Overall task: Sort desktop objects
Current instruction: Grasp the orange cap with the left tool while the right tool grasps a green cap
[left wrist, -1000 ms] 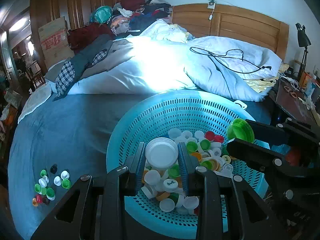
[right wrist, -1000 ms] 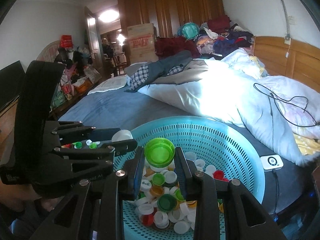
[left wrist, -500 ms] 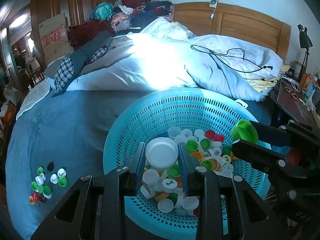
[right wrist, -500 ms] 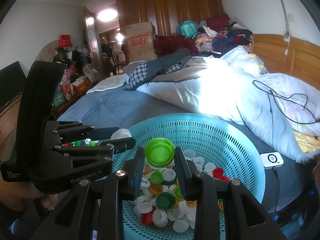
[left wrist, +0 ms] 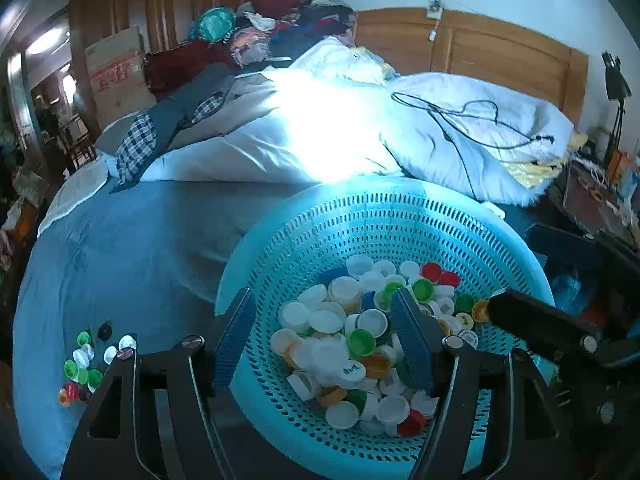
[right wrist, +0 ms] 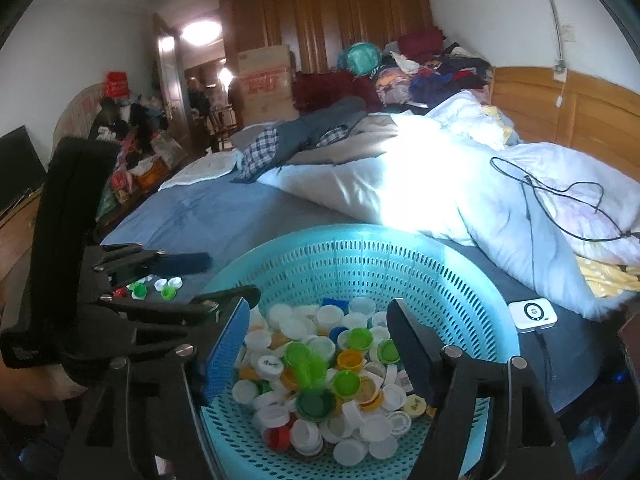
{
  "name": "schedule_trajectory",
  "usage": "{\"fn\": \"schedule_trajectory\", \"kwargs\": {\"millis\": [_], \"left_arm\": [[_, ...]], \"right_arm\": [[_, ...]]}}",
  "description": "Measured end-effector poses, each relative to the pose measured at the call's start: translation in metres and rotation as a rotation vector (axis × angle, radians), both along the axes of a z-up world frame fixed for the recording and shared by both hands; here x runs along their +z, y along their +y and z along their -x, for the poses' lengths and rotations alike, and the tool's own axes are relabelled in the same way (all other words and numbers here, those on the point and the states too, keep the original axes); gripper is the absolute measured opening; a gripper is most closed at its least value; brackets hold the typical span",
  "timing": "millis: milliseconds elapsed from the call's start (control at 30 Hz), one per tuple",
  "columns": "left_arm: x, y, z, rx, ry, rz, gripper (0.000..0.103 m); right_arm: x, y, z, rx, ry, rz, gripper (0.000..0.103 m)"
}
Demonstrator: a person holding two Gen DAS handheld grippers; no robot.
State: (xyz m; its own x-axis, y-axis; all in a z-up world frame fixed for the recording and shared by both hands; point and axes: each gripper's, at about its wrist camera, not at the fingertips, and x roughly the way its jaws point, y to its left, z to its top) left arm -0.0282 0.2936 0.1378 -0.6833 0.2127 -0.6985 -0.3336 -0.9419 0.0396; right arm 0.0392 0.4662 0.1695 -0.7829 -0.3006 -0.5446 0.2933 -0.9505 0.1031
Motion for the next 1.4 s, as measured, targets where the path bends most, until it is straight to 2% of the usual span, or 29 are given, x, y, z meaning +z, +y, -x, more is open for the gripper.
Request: {"fn": "schedule_trajectory", "kwargs": {"millis": [100,200,300,433,533,600,667,733,867,1000,1033,1100,1133,1167,1200,1300,1400], "left_arm": [[-0.005,-0.02,-0.001,0.033,-0.006,-0.01,0.064],[-0.022,-0.061,-0.004,0.101,-0.026,-0.03,0.064],[-0.051,-0.124,-0.011,0.221,-0.048,-0.028,0.064],[-0.097,-0.241,-0.026,0.461,-0.124,-0.031,0.064],[-0.117,-0.325,-0.039,0.622,-0.149,-0.044,0.064],[-0.128,-0.364,-0.04,0.65,-0.157,-0.035,0.064],[-0.145,-0.393,-0.035,0.639,-0.203,-0.034,0.064],[-0.155,-0.408,-0.028,0.599,-0.211,-0.046,0.064],[-0.161,-0.409,-0.012,0.519,-0.19,-0.03,0.064],[-0.162,-0.409,0.002,0.479,-0.179,-0.014,0.064],[-0.163,-0.408,0.006,0.472,-0.179,-0.003,0.061],[-0.162,-0.406,0.007,0.468,-0.167,0.012,0.035],[-0.161,-0.407,0.007,0.461,-0.168,0.0,0.025],[-0.16,-0.408,0.005,0.47,-0.162,-0.007,0.025],[-0.159,-0.408,0.002,0.479,-0.156,-0.015,0.025],[-0.159,-0.411,-0.004,0.506,-0.14,-0.05,0.025],[-0.161,-0.415,-0.007,0.525,-0.125,-0.084,0.025]], "right_arm": [[0.002,-0.004,-0.001,0.008,0.004,0.0,0.077],[0.002,-0.018,-0.001,0.052,0.003,0.004,0.077],[-0.003,-0.043,-0.001,0.124,-0.008,-0.014,0.077],[-0.014,-0.081,-0.003,0.22,-0.031,-0.034,0.077],[-0.025,-0.107,-0.001,0.276,-0.059,-0.056,0.077],[-0.033,-0.121,0.001,0.305,-0.078,-0.072,0.077],[-0.04,-0.136,0.004,0.329,-0.098,-0.089,0.077],[-0.047,-0.149,0.008,0.348,-0.117,-0.102,0.077],[-0.058,-0.174,0.014,0.375,-0.141,-0.13,0.077],[-0.067,-0.188,0.022,0.384,-0.163,-0.147,0.077],[-0.069,-0.193,0.026,0.389,-0.171,-0.144,0.077],[-0.072,-0.198,0.029,0.399,-0.175,-0.143,0.076],[-0.072,-0.204,0.03,0.406,-0.17,-0.141,0.071],[-0.072,-0.21,0.032,0.415,-0.167,-0.135,0.064],[-0.072,-0.216,0.035,0.425,-0.165,-0.125,0.061],[-0.077,-0.242,0.05,0.457,-0.175,-0.096,0.06],[-0.097,-0.277,0.077,0.473,-0.21,-0.082,0.059]]}}
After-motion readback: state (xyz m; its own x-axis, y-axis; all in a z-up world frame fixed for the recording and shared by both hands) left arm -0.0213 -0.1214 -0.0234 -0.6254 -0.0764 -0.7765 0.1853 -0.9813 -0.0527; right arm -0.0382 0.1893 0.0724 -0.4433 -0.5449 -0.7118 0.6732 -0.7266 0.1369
